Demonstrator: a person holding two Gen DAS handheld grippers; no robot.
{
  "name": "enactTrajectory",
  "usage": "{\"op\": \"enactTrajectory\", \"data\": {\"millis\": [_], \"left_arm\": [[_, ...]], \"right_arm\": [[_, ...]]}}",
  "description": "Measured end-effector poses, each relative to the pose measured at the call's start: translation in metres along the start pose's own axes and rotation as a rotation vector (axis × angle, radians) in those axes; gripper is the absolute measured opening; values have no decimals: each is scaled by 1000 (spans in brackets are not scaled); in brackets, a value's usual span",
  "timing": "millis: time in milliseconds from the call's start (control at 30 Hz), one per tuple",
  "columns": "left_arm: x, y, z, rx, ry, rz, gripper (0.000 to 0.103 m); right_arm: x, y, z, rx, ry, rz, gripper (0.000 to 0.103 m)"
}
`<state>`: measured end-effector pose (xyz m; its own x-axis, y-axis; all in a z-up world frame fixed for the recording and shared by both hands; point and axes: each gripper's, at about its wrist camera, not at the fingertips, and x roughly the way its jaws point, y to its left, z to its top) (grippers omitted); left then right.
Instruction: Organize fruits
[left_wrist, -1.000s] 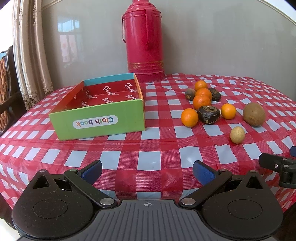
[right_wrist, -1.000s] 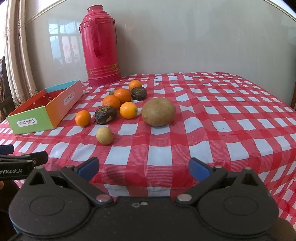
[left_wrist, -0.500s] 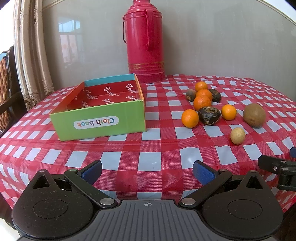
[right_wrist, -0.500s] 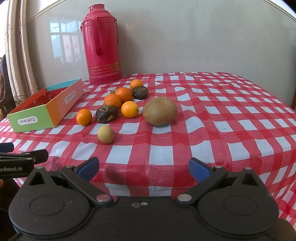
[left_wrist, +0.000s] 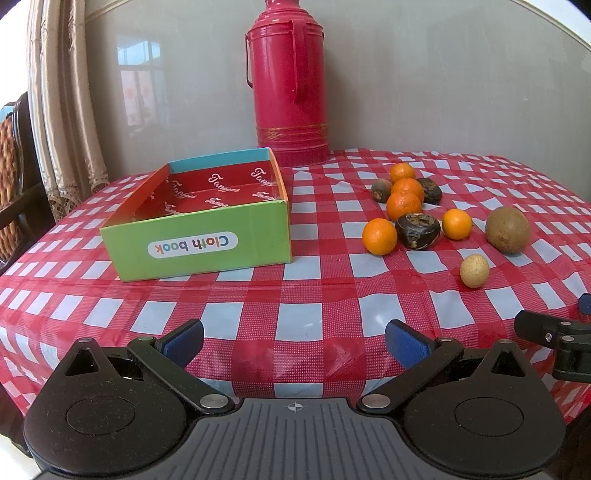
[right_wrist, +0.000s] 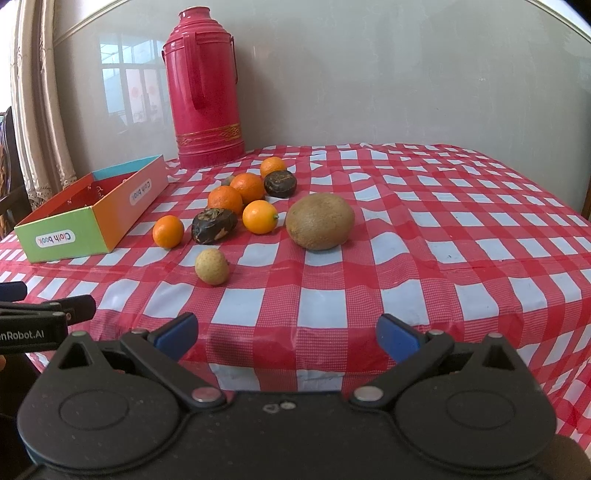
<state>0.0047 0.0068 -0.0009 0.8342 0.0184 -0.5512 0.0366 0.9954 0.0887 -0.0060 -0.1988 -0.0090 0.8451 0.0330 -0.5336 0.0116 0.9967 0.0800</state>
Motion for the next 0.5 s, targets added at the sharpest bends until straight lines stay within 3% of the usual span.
{"op": "enactTrajectory", "data": {"millis": [500], "left_arm": [[0,0,0,0,0,0,103]], "right_arm": [[1,1,-1,-2,1,0,98]]}}
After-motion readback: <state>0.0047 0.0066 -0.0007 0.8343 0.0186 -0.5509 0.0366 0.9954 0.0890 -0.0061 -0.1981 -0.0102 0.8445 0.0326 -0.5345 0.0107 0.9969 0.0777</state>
